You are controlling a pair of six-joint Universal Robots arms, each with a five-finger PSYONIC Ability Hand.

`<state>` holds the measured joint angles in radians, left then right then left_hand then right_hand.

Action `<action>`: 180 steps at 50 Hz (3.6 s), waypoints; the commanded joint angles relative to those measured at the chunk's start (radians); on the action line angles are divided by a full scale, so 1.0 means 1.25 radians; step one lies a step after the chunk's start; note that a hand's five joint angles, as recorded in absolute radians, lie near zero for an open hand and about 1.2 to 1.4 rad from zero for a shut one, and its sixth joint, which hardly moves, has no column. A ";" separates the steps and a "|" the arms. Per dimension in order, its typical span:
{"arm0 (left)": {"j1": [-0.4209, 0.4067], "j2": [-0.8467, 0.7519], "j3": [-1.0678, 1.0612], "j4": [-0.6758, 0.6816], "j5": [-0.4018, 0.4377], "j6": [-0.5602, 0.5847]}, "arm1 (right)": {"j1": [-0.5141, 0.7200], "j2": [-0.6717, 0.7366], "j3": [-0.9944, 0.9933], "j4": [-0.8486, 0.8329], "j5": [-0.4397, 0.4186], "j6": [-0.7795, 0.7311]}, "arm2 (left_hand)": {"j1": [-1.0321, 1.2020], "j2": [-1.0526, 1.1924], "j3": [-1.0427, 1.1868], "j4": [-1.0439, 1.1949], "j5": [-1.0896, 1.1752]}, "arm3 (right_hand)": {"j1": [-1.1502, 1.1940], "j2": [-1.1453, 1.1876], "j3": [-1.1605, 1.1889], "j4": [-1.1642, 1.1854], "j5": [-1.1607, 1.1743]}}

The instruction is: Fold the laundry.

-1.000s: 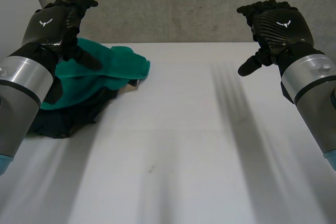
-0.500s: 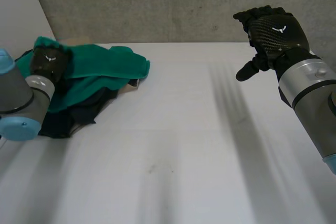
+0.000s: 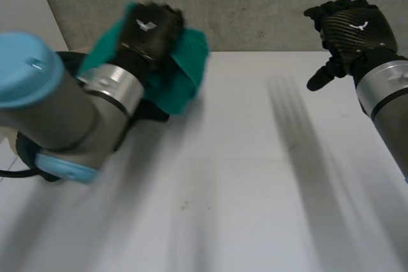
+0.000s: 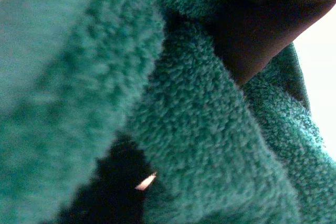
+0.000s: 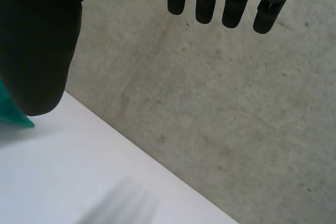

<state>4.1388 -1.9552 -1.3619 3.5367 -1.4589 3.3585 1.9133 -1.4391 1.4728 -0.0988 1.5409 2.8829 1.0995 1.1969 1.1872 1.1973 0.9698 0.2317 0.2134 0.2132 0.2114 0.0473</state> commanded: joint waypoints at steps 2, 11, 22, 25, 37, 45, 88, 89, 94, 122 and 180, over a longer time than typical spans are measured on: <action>-0.086 -0.183 0.048 -0.007 0.003 0.009 | -0.038 0.012 -0.010 0.064 -0.006 0.001 | 0.023 -0.055 -0.047 -0.055 -0.013 | -0.046 -0.031 -0.031 -0.030 -0.038; -0.108 -0.080 -0.009 -0.013 0.001 0.011 | -0.036 0.091 0.002 0.080 -0.008 0.000 | -0.723 -0.801 -0.793 -0.801 -0.759 | -0.046 -0.031 -0.031 -0.030 -0.038; 0.029 0.158 -0.219 -0.050 -0.005 0.011 | 0.017 0.096 0.006 0.129 -0.037 -0.002 | -0.711 -0.789 -0.781 -0.789 -0.747 | -0.046 -0.031 -0.031 -0.030 -0.038; 0.080 0.180 -0.268 -0.069 -0.004 0.009 | 0.060 0.134 0.008 0.140 -0.060 0.000 | -0.707 -0.784 -0.777 -0.785 -0.742 | -0.046 -0.031 -0.031 -0.030 -0.038; 0.097 0.075 -0.307 -0.085 0.036 0.004 | 0.105 0.230 0.035 0.059 0.019 0.002 | -0.601 -0.679 -0.671 -0.679 -0.637 | 0.134 0.148 0.149 0.150 0.142; 0.011 -0.022 -0.237 -0.034 0.063 0.012 | 0.098 0.206 0.083 0.067 0.023 -0.004 | -0.559 -0.636 -0.629 -0.637 -0.594 | 0.146 0.160 0.161 0.162 0.154; -0.033 0.100 -0.085 -0.201 0.053 0.096 | 0.110 0.476 -0.112 -0.015 -0.071 0.301 | 0.237 0.160 0.167 0.159 0.202 | 0.038 0.052 0.052 0.054 0.045; -0.033 0.110 -0.085 -0.202 0.052 0.096 | 0.117 0.481 -0.120 -0.015 -0.071 0.303 | 0.237 0.160 0.167 0.159 0.202 | 0.040 0.055 0.055 0.056 0.048; -0.033 0.180 -0.085 -0.207 0.021 0.081 | 0.164 0.514 -0.182 -0.023 -0.074 0.341 | 0.237 0.160 0.167 0.159 0.202 | 0.250 0.265 0.265 0.267 0.258; 0.064 0.213 -0.239 -0.193 0.015 0.046 | 0.030 0.239 -0.209 0.086 -0.163 0.077 | -0.254 -0.332 -0.324 -0.332 -0.290 | 0.932 0.946 0.946 0.948 0.940; -0.106 -0.409 0.163 -0.089 0.010 0.152 | -0.031 0.242 0.033 0.066 -0.150 -0.030 | 0.237 0.159 0.167 0.159 0.201 | 0.932 0.946 0.946 0.948 0.940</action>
<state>4.0068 -2.4619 -1.1796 3.4236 -1.4368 3.5521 1.8739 -1.1367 1.5126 -0.0171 1.3525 2.8486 0.9137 0.8991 0.8867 0.8901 0.7078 1.1267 1.1757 1.1904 1.1953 1.0052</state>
